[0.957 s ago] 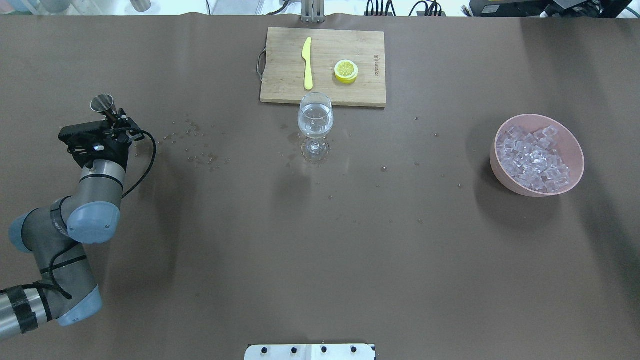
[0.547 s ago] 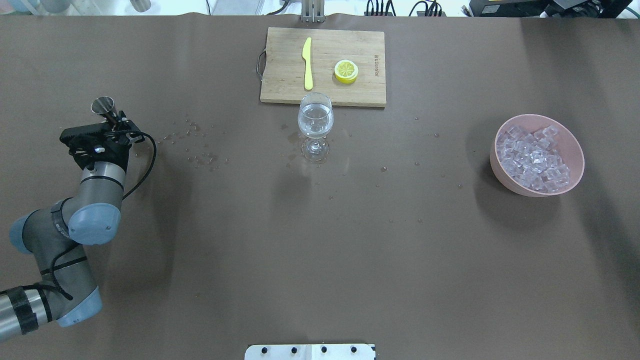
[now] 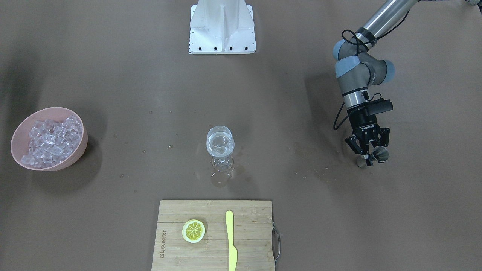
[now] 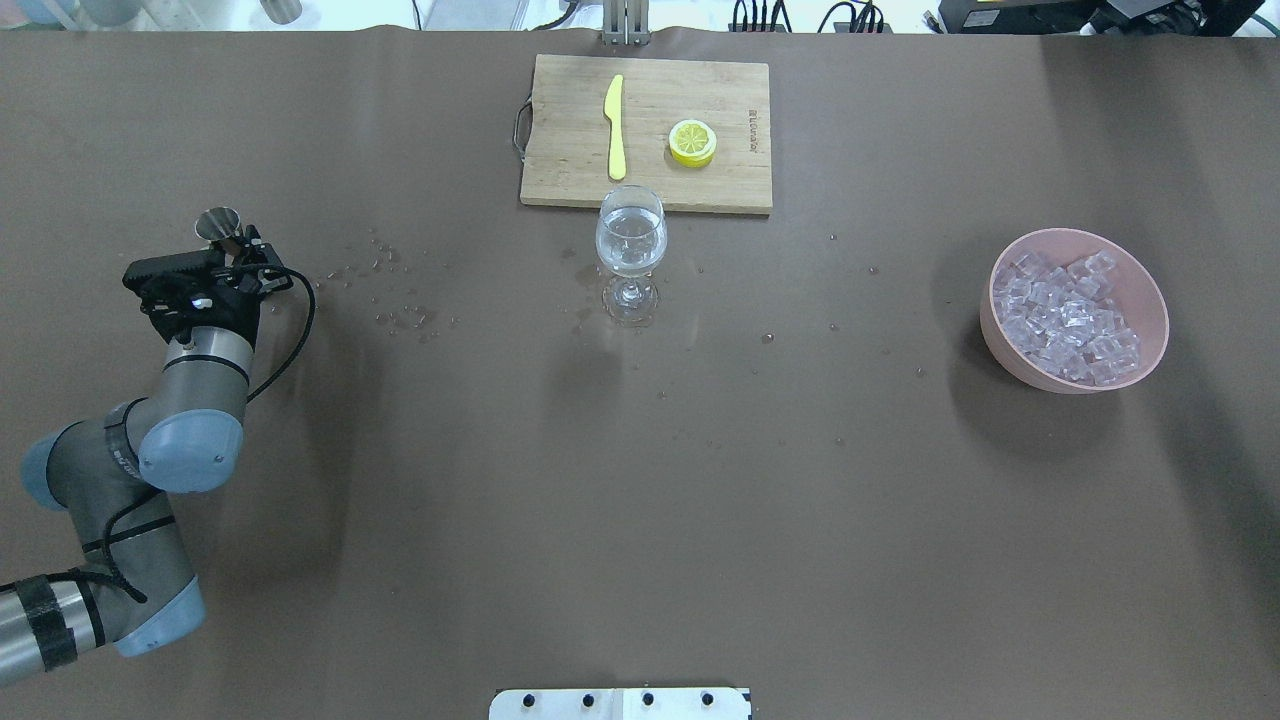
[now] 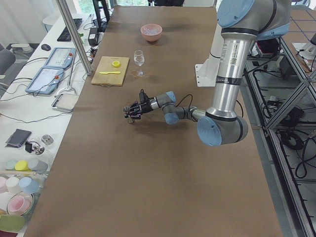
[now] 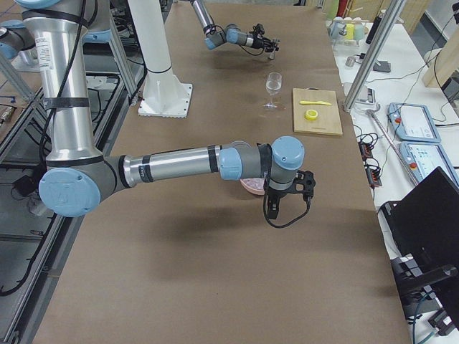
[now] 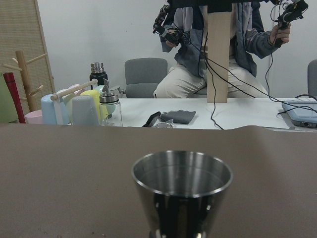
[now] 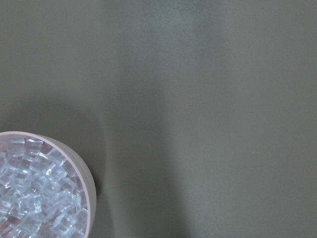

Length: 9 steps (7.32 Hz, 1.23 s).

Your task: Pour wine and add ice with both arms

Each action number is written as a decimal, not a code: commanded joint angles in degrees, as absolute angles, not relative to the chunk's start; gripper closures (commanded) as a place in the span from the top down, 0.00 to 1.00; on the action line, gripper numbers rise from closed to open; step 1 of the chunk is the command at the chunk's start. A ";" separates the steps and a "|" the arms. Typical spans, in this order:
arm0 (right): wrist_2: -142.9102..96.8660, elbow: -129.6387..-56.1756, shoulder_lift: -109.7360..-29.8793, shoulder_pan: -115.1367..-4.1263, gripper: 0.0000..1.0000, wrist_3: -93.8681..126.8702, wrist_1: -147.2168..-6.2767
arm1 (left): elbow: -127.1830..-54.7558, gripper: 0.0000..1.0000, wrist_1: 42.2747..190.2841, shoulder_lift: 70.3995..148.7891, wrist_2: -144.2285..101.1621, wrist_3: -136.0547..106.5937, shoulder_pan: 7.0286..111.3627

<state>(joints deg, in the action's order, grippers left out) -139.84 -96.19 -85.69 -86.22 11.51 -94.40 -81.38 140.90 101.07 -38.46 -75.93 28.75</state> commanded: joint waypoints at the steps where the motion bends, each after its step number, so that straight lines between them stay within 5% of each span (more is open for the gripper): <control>1: -139.83 -96.24 -85.69 -86.22 1.00 11.51 -94.39 | -81.39 0.64 141.06 101.07 -38.50 -75.94 28.74; 3: -139.83 -96.33 -85.69 -86.22 1.00 11.51 -94.39 | -81.39 0.74 141.06 101.07 -38.50 -75.94 28.74; 4: -139.83 -96.33 -85.69 -86.22 1.00 11.51 -94.39 | -81.21 0.98 140.89 101.07 -38.50 -75.68 28.74; 9: -139.83 -96.24 -85.69 -86.22 1.00 11.51 -94.39 | -88.13 0.98 141.06 95.21 -38.94 -73.04 28.65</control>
